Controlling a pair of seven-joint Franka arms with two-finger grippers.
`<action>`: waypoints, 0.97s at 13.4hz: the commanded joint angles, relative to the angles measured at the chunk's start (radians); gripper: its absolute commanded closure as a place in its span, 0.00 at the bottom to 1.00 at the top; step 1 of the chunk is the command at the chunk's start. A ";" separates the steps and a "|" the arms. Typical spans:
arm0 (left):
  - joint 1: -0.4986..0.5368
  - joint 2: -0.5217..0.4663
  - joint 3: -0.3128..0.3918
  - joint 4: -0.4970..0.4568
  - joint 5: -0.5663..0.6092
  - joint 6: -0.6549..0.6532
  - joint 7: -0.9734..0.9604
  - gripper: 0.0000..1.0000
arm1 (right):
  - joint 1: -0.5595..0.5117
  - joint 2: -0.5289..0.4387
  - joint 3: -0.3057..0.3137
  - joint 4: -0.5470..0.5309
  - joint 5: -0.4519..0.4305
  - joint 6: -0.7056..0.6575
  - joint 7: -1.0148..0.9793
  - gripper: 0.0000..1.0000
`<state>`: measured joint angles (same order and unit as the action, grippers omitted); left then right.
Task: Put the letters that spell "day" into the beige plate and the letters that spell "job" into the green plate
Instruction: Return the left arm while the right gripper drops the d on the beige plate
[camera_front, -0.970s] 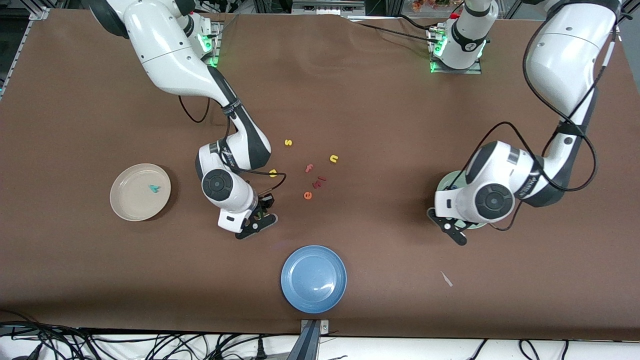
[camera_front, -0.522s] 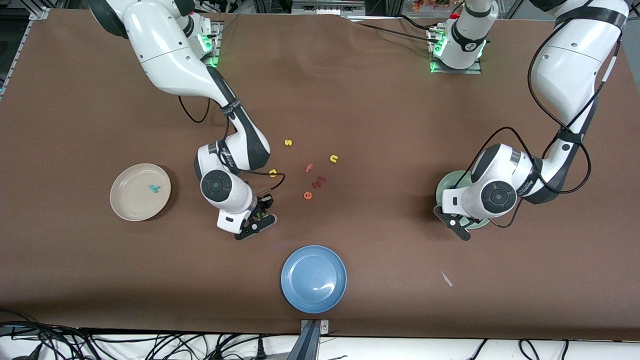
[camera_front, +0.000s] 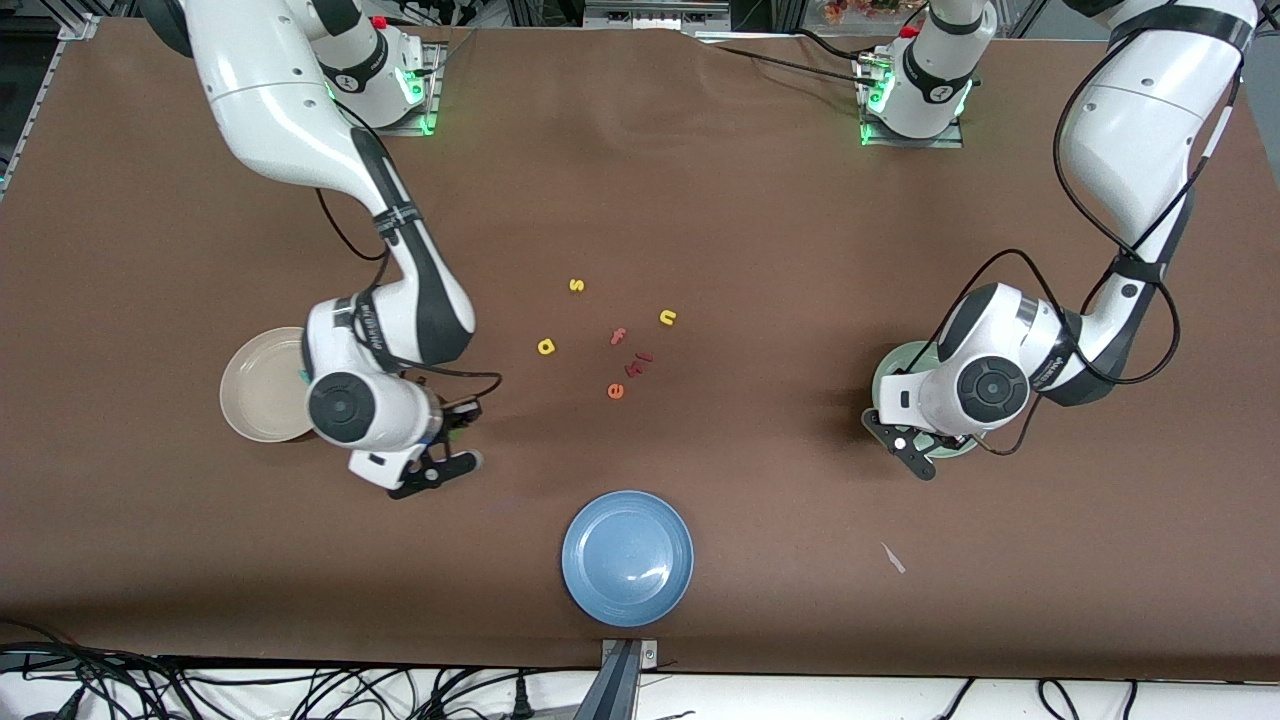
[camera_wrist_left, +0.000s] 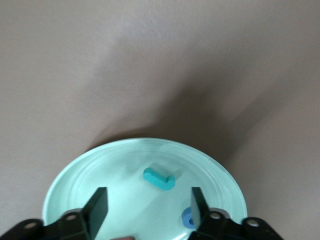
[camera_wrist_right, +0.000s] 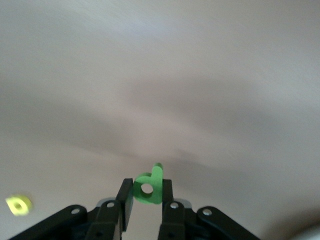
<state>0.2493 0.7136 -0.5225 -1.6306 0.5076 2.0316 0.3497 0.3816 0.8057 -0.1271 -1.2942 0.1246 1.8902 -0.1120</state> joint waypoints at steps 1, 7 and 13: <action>0.005 -0.117 -0.054 -0.008 0.009 -0.076 -0.014 0.00 | 0.000 -0.052 -0.084 -0.031 0.010 -0.103 -0.011 0.94; 0.001 -0.281 -0.073 0.220 -0.213 -0.347 -0.008 0.00 | 0.000 -0.161 -0.224 -0.247 0.010 -0.062 -0.202 0.94; -0.135 -0.463 0.146 0.345 -0.299 -0.539 -0.057 0.00 | -0.001 -0.287 -0.301 -0.557 0.012 0.228 -0.405 0.93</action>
<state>0.1851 0.3254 -0.4895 -1.2496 0.2470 1.4995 0.3191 0.3696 0.5898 -0.4112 -1.7133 0.1265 2.0106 -0.4531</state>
